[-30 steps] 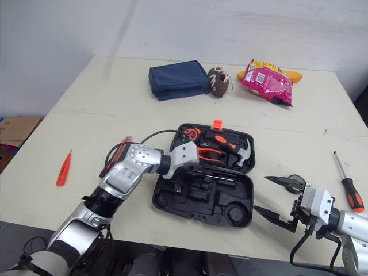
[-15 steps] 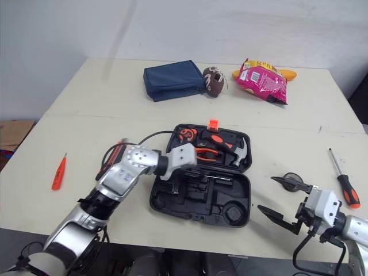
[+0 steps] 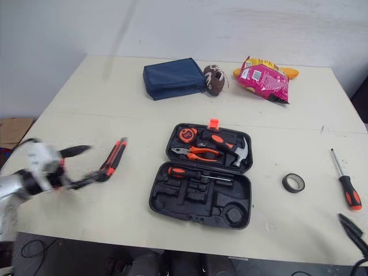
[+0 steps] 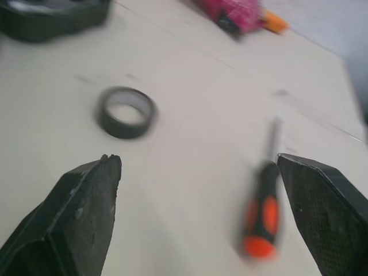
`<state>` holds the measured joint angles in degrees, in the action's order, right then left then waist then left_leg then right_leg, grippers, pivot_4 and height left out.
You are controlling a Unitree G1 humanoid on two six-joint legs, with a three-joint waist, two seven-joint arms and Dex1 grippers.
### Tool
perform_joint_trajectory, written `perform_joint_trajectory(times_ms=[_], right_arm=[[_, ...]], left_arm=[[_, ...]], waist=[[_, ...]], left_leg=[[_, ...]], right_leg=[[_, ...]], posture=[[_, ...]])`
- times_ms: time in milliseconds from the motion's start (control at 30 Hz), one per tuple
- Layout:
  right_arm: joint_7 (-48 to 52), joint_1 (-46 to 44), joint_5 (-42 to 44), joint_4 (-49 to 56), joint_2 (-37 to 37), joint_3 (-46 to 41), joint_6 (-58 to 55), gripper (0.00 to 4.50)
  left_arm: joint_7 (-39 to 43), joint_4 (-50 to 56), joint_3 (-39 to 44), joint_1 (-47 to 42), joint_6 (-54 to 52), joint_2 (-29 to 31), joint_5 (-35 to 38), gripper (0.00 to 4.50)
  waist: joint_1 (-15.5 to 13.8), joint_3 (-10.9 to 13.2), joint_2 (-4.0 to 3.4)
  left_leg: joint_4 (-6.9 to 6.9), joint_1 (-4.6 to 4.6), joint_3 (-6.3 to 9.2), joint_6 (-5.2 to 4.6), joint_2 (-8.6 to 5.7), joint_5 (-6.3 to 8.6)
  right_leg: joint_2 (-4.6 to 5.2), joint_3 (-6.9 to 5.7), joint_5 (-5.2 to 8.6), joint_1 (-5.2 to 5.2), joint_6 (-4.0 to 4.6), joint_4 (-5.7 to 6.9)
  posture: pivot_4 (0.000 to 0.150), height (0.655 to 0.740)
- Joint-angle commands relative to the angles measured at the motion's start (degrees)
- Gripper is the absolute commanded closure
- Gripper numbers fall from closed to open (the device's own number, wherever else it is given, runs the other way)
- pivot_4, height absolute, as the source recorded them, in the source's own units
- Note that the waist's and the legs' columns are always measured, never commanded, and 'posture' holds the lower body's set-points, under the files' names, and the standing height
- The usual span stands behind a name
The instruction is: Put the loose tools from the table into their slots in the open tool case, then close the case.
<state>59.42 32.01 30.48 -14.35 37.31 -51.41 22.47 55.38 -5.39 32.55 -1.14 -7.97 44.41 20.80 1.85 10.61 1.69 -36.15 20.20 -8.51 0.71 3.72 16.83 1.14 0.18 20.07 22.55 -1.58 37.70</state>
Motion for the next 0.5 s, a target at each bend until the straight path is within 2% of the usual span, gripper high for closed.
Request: perform_joint_trajectory(times_ms=[33, 133, 233, 400, 500], right_arm=[[-2.29, 2.76, -0.06, -5.57, -0.67, -5.58, 4.09, 0.0], [-4.77, 4.49, 0.42, -10.11, -2.39, -7.43, 5.07, 0.0], [-6.41, 5.36, 1.2, -10.41, -3.86, -8.0, 5.12, 0.0], [-7.84, 4.85, 2.49, -11.37, -3.3, -7.84, 3.6, 0.0], [-8.5, 3.54, 3.32, -12.14, -1.93, -7.79, 1.81, 0.0]], left_arm=[[-3.77, -7.11, 9.44, 3.77, 4.08, 2.66, -0.3, 0.03], [-4.42, -18.23, 15.18, 8.48, 5.64, 5.97, -0.67, 0.03], [-4.92, -26.26, 17.76, 10.26, 6.62, 8.51, 0.19, 0.03], [-4.31, -28.44, 18.43, 10.07, 8.38, 8.98, 1.92, 0.03], [-4.38, -26.1, 17.53, 9.77, 8.12, 8.23, 2.98, 0.03]], waist=[[0.03, -0.01, 0.03], [0.15, -0.02, 0.04], [0.26, -0.07, 0.12], [0.48, -0.15, 0.18], [0.44, -0.23, 0.3]], left_leg=[[0.07, -0.04, 0.03, 0.02, 0.01, 0.01], [0.13, -0.09, 0.01, 0.26, -0.01, 0.18], [0.16, -0.08, 0.02, 0.28, -0.01, 0.21], [0.18, -0.06, 0.04, 0.28, -0.02, 0.22], [0.22, -0.03, 0.04, 0.28, -0.02, 0.22]], right_leg=[[0.0, -0.05, 0.05, 0.0, 0.08, 0.0], [0.14, -0.12, 0.07, -0.07, 0.12, -0.01], [0.22, -0.22, 0.13, -0.01, 0.23, -0.02], [0.37, -0.28, 0.16, -0.09, 0.32, -0.1], [0.41, -0.34, 0.39, -0.1, 0.82, -0.21]], posture=[[0.15, 0.74], [0.15, 0.74], [0.15, 0.74], [0.15, 0.74], [0.15, 0.74]])
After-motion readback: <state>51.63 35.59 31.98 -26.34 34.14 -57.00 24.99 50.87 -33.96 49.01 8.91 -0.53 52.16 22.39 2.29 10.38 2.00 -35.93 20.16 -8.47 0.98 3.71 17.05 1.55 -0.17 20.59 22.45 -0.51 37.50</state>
